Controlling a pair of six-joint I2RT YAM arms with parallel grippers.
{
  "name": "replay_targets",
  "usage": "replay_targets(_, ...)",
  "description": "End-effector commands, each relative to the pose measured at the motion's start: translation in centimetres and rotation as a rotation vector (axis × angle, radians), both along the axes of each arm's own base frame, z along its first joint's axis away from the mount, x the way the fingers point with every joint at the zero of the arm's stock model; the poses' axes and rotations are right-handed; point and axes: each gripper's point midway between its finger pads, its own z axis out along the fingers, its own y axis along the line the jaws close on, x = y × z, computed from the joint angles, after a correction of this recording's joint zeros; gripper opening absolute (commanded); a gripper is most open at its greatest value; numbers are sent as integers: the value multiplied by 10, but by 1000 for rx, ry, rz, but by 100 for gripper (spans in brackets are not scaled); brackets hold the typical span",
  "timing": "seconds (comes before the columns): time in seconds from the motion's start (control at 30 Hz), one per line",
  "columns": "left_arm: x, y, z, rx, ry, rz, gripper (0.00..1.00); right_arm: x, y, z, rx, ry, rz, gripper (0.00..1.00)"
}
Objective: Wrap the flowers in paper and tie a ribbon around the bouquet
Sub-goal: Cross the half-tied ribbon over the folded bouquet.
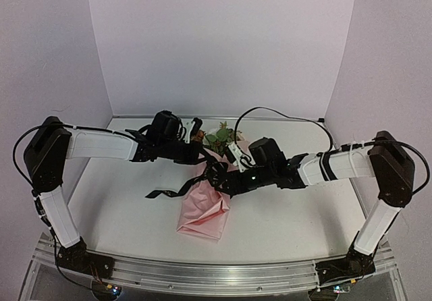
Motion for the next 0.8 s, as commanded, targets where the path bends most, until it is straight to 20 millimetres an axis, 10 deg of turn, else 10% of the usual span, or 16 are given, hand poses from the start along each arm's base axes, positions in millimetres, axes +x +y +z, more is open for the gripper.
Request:
replay_targets(0.0,1,-11,11,-36,-8,-31,0,8,4,22,-34,-128,29,40)
replay_targets(0.77,1,-13,7,-30,0,-39,0,11,23,27,-159,-223,73,44)
